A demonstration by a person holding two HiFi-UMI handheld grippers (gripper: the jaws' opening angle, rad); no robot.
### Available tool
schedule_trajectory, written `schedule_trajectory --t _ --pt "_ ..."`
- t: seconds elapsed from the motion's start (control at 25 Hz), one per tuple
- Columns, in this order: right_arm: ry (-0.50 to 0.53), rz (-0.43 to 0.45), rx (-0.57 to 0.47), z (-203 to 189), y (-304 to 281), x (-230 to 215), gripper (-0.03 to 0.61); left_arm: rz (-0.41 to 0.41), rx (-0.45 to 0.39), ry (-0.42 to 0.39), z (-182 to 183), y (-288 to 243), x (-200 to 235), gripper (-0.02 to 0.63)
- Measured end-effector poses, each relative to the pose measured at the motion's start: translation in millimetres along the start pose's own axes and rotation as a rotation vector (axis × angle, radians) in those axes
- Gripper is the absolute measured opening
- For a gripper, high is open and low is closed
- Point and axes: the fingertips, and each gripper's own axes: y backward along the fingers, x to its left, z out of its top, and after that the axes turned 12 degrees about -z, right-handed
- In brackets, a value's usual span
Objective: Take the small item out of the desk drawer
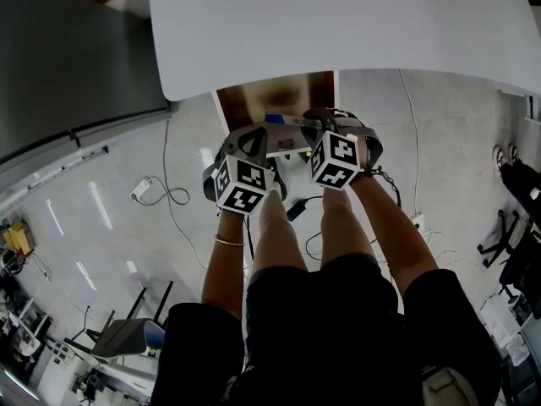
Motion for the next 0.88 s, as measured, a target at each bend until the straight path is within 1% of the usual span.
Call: schedule_trajectory --t 0.24,0.88 --pt "-0.040 -0.022 -0.004 2.1 16.3 -6.9 0.109 0.018 -0.026 0.029 7.4 15.0 0.5 -0.002" --pt "-0.137 -0.054 -0.020 11.6 52.3 -16.3 0.109 0.031 -0.074 0.053 26.5 47.6 -6.5 -0.002"
